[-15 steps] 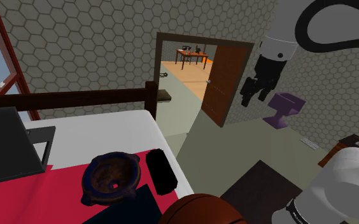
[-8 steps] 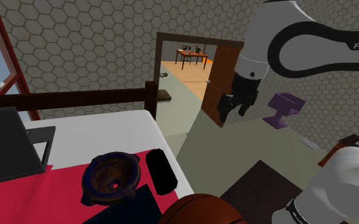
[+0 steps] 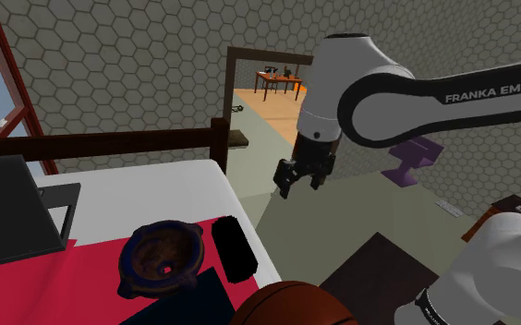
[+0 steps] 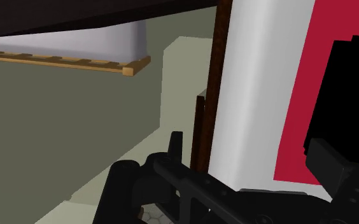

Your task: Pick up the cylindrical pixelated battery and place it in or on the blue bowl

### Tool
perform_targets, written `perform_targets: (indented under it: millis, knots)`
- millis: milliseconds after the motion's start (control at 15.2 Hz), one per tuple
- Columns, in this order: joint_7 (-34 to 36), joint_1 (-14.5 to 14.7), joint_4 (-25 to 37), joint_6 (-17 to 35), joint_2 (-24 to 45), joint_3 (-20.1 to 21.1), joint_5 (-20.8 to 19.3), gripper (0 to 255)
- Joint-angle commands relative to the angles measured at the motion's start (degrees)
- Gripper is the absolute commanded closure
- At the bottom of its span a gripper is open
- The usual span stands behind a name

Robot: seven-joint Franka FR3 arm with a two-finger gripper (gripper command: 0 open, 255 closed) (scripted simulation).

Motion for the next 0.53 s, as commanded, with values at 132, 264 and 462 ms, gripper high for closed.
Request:
perform_targets:
  millis: [132,264,462]
  knots:
    - [5.54,0.04,1.78,5.72,7.46,4.11,-0.65,0]
    - [8.59,-0.07,3.46,8.09,11.63,6.06,-1.82,0]
    - [13.64,-0.07,6.53,11.26,18.34,8.62,-4.68,0]
